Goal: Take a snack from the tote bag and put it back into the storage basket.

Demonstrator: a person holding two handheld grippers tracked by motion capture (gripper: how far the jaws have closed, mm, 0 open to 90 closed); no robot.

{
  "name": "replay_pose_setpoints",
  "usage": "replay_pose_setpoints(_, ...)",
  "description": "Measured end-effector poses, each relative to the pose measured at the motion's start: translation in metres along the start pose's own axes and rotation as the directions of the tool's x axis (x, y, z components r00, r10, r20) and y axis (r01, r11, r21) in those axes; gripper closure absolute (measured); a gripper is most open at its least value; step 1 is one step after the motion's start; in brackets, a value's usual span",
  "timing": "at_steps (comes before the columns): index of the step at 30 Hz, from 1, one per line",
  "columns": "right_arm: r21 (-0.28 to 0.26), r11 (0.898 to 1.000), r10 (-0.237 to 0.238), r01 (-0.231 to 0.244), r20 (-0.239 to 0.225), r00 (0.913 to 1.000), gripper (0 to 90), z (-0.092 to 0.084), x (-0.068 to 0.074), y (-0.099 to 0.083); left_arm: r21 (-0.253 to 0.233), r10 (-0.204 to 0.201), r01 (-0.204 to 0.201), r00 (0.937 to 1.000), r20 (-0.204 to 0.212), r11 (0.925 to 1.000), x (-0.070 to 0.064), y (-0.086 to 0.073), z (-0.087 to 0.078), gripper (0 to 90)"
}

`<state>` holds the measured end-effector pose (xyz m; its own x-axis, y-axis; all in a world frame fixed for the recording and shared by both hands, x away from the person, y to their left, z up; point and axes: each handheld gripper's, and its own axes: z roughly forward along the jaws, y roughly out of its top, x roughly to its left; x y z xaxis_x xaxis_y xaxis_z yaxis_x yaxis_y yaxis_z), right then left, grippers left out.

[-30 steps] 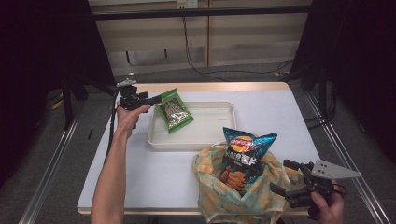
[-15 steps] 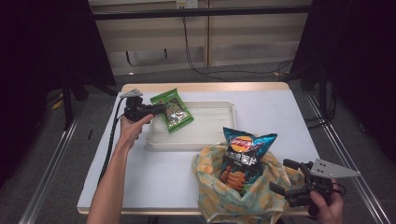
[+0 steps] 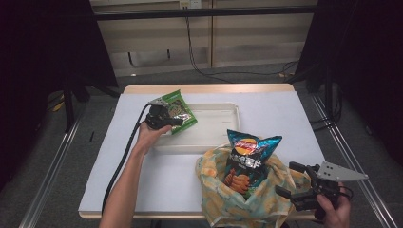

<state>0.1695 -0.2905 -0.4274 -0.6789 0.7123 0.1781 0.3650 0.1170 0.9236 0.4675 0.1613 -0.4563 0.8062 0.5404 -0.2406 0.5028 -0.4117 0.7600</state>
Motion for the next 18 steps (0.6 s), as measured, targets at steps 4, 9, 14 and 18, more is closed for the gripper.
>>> replay_pose_setpoints(4,0.006,1.000,-0.001,0.001,0.000,1.0000,1.7,0.002,0.000,0.000,0.087,0.003,-0.002,0.9999,-0.012,0.9962,0.002,0.003,0.008,90.0)
replay_pose_setpoints(9,0.006,1.000,0.001,-0.001,-0.001,1.0000,1.6,0.001,-0.001,0.000,0.181,0.031,-0.028,0.9994,-0.016,0.9831,0.003,0.005,0.015,90.0)
replay_pose_setpoints(14,0.003,1.000,0.006,-0.006,-0.001,1.0000,1.7,0.001,-0.001,0.000,0.214,0.026,-0.019,0.9993,-0.029,0.9768,0.004,0.005,0.019,90.0)
replay_pose_setpoints(18,0.008,1.000,0.001,-0.001,-0.003,1.0000,1.7,0.002,0.000,0.000,0.282,0.055,-0.040,0.9975,-0.045,0.9586,0.009,0.009,0.021,90.0)
